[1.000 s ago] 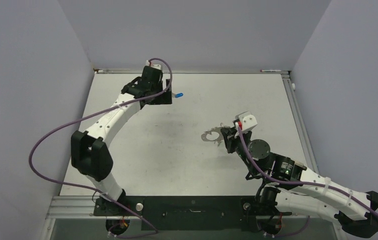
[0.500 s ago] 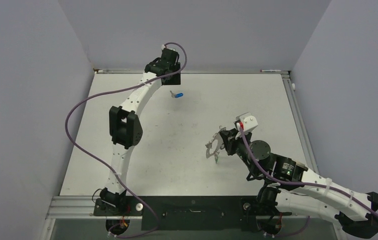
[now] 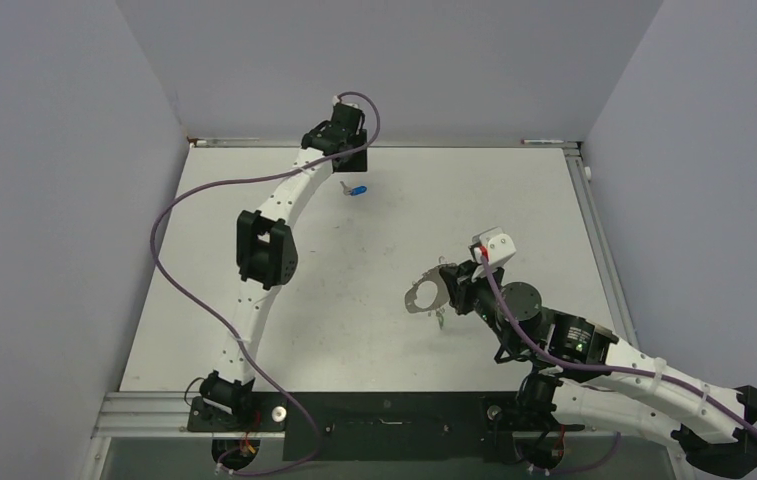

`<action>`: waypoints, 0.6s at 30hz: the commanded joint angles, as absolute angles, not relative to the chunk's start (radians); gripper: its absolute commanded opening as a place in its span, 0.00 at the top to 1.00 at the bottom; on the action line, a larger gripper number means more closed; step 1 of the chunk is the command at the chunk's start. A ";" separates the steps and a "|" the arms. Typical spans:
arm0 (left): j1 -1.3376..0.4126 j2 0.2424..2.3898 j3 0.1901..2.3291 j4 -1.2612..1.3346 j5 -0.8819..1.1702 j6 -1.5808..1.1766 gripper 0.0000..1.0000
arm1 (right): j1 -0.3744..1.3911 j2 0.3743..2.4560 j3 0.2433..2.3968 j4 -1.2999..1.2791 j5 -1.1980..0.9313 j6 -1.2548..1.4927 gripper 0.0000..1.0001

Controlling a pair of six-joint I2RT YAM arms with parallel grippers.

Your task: Put the keys on the keyring

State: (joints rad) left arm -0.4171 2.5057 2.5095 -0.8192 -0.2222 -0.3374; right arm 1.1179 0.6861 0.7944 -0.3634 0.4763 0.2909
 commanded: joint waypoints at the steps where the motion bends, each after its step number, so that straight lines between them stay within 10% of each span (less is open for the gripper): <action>1: -0.414 2.570 2.555 -0.759 -0.218 -0.339 0.49 | 1.111 0.695 0.795 -0.332 0.462 0.313 0.95; 18: -0.408 2.664 2.520 -0.683 -0.182 -0.349 0.59 | 1.112 0.721 0.787 -0.327 0.445 0.340 0.95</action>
